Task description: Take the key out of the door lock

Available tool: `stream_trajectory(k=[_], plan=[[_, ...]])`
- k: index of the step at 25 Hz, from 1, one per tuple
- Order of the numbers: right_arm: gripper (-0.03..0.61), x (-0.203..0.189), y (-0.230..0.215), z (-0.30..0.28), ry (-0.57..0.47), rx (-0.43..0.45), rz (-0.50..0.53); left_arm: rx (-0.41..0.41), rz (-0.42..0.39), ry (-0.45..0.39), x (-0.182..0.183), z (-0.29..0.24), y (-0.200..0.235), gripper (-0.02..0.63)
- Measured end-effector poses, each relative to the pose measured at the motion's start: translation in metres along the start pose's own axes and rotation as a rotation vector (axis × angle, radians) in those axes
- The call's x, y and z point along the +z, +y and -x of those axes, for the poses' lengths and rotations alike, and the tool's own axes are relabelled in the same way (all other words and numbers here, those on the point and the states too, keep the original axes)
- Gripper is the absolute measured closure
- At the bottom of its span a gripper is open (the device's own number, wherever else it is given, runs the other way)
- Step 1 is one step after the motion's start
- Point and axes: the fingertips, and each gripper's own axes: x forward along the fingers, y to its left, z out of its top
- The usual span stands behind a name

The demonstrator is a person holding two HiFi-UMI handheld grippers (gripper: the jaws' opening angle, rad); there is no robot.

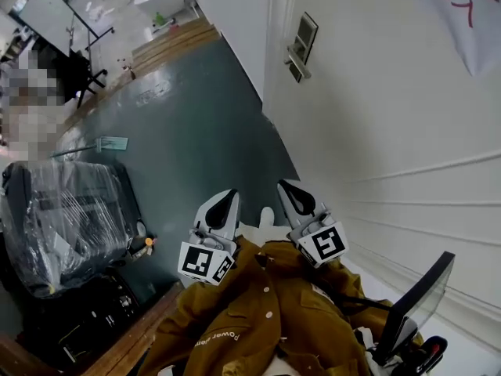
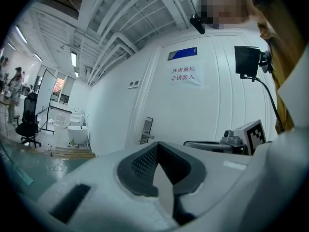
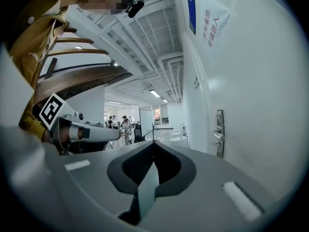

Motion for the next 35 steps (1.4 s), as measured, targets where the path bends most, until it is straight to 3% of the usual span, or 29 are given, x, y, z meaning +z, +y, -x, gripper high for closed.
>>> stream_trajectory(k=[6,13,20,23,30,35], plan=[[0.574,0.013,-0.052,-0.031,-0.008,-0.079,-0.017,-0.057,0.017,0.023,0.011,-0.055,0.021,0.617],[0.574,0.022,-0.082,-0.079,-0.023,-0.149,-0.051,-0.123,0.001,0.032,0.036,-0.097,0.062,0.617],[0.574,0.004,-0.116,-0.124,-0.068,-0.235,-0.197,-0.168,-0.005,0.060,0.038,-0.110,0.110,0.617],[0.574,-0.007,-0.136,-0.141,-0.116,-0.280,-0.311,-0.186,-0.008,0.068,0.038,-0.114,0.129,0.617],[0.549,-0.040,-0.195,-0.180,-0.335,-0.274,-0.761,-0.259,-0.005,0.079,0.042,-0.132,0.131,0.617],[0.520,-0.076,-0.248,-0.211,-0.468,-0.320,-1.019,-0.252,-0.006,0.069,0.050,-0.135,0.130,0.617]])
